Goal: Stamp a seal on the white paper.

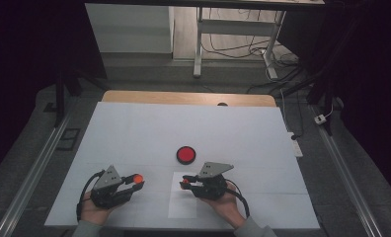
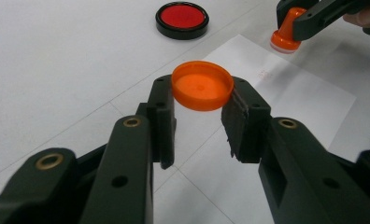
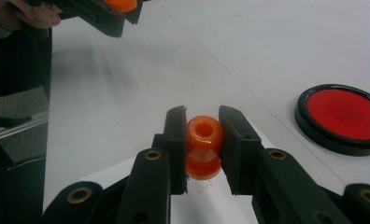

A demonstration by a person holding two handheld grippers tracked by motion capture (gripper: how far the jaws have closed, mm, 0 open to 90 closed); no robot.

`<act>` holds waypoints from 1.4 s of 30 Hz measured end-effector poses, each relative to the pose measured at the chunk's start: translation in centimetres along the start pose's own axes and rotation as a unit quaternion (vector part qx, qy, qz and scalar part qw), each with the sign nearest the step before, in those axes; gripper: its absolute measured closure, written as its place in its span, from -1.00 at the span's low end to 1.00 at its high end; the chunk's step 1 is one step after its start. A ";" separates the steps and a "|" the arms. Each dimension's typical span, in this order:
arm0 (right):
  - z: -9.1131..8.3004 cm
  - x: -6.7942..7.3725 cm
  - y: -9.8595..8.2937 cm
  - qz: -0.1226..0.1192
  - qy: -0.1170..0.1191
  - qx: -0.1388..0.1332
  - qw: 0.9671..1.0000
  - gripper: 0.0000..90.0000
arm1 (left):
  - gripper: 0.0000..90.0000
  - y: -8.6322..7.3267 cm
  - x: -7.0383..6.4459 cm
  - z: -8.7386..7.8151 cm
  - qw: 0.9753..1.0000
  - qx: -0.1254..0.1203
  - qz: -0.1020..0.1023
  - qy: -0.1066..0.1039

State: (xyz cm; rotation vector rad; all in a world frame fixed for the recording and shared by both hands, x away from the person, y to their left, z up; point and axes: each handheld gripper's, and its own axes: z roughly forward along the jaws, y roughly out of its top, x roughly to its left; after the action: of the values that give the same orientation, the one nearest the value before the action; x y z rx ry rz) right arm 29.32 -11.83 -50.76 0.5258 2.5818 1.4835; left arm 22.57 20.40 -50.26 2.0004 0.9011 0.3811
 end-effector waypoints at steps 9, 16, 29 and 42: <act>0.5 0.1 -0.3 -0.008 -0.008 0.016 1.000 0.61 | 0.45 0.0 0.0 0.0 1.000 0.000 0.000 0.000; 0.9 0.1 -0.7 -0.012 -0.012 0.029 0.999 0.61 | 0.45 0.0 0.0 0.0 1.000 0.000 0.000 0.000; 1.3 0.4 -1.0 -0.024 -0.020 0.043 0.999 0.62 | 0.45 0.0 0.0 0.0 1.000 0.001 0.000 -0.001; 1.7 0.6 -1.3 -0.031 -0.021 0.052 0.998 0.61 | 0.45 0.0 0.0 0.0 1.000 0.000 0.000 -0.001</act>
State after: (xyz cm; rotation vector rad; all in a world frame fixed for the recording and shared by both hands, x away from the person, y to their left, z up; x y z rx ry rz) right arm 28.92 -10.88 -52.67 0.4780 2.6278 1.3107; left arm 22.57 20.41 -50.27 2.0011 0.8996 0.3799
